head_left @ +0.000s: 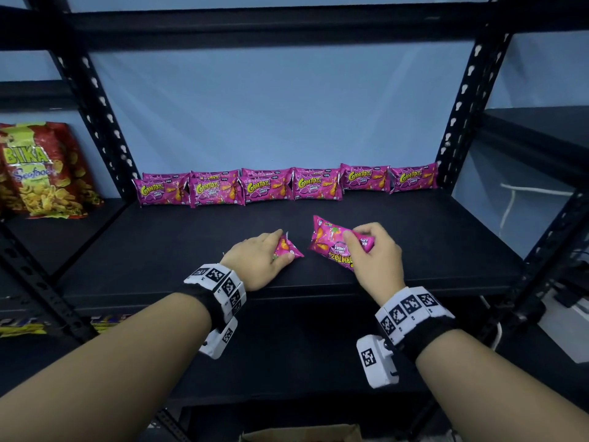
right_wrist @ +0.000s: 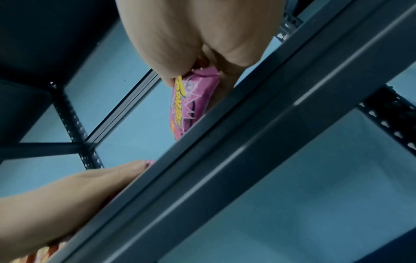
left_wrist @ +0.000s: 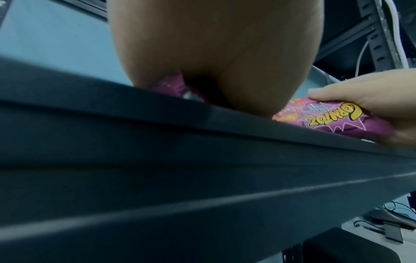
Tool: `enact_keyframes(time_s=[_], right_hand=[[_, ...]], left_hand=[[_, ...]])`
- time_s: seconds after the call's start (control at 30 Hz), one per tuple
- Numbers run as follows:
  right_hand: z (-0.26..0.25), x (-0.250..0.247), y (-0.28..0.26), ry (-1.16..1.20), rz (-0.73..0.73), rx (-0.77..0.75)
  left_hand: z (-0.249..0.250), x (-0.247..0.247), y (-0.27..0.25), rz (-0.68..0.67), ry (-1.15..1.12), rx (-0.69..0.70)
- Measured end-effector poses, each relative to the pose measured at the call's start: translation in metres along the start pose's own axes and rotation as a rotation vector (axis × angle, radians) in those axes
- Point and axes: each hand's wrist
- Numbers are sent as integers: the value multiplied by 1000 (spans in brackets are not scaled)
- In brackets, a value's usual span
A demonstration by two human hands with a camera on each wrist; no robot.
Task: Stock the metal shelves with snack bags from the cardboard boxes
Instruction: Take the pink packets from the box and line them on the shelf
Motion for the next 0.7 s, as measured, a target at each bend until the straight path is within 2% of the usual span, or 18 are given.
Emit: enact_keyframes(time_s=[0.13,0.23,0.37,0.43,0.5,0.57,0.63,0.7], right_hand=[[1,-7,11,-90,-1,100],[4,-14,20,-192,-29,107],[7,-17,21,-511,-102,-17],[2,-18,19,-538,-128,-104],[-4,-19,17,-491,-230,-189],[-9,-20,15,-509,-404,-224],[-13,-21,14,-619,-541,-227],[-17,-23,13,-726,-587,-209]], left_hand=[[2,-3,0,-13,-2,-5],[3,-3,-1,-12,-1,-5],[4,-4,-3,-8,1,-7],[4,-5,-4,-5,-1,-7],[4,-4,-4,-4,-4,-8],[3,-4,-3,-2,-5,-9],[3,-4,-3,-2,-7,-9],[3,-4,-3,6,-4,-4]])
Point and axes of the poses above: each hand's wrist, its own y-axis towards the middle knuckle, its own x-axis out of the palm, z = x × y, and after that the axes turned 2 degrees about -x, right-handed
